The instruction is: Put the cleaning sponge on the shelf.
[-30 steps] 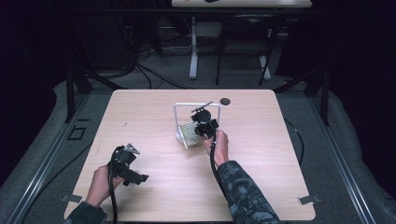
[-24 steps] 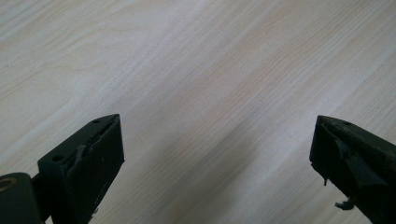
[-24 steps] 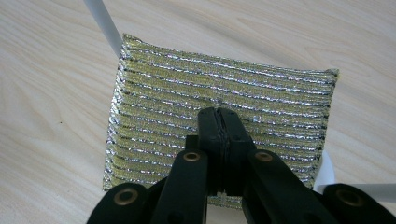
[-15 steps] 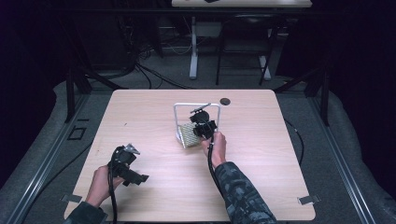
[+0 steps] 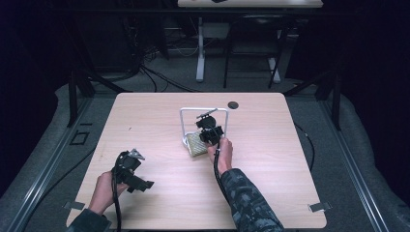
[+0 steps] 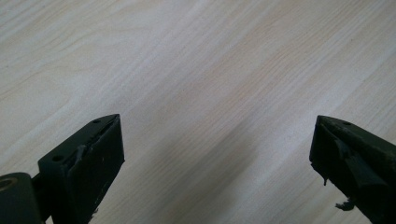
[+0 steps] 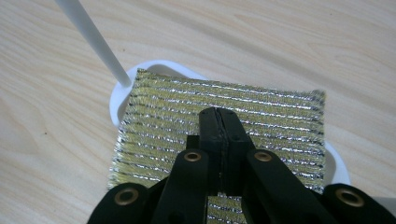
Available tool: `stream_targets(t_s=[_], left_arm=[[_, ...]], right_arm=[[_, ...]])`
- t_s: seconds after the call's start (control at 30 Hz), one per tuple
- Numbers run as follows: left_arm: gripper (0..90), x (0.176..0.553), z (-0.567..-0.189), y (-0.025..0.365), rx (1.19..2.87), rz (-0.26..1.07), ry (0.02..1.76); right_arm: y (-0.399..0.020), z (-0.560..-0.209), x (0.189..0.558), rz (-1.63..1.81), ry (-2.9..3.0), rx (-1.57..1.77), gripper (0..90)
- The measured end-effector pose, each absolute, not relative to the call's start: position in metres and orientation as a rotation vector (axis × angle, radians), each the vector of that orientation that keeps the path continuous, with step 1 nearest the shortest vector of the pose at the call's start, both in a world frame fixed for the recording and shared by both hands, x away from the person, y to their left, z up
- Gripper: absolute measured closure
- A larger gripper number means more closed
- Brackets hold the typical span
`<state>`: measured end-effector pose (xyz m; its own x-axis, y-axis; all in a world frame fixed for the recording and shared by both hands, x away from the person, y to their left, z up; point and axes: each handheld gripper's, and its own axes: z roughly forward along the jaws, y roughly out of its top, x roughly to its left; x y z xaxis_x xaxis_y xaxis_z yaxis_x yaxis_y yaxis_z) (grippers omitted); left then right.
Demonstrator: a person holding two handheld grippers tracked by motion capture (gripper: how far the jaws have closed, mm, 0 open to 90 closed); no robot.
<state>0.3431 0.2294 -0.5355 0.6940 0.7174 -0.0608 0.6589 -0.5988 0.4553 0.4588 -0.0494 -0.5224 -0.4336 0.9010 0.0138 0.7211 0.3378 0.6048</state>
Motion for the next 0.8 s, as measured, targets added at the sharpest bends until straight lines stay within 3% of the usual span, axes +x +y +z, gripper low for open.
stream_targets(t_s=[0.57,0.8], left_arm=[[3.0,0.343,-0.535,0.229,2.459,0.179,1.062],[3.0,0.343,-0.535,0.23,2.456,0.177,1.065]], right_arm=[[-0.055,-0.521,0.451,0.824,2.29,1.415,83.9],[-0.055,-0.509,0.441,0.841,2.316,1.367,76.2]])
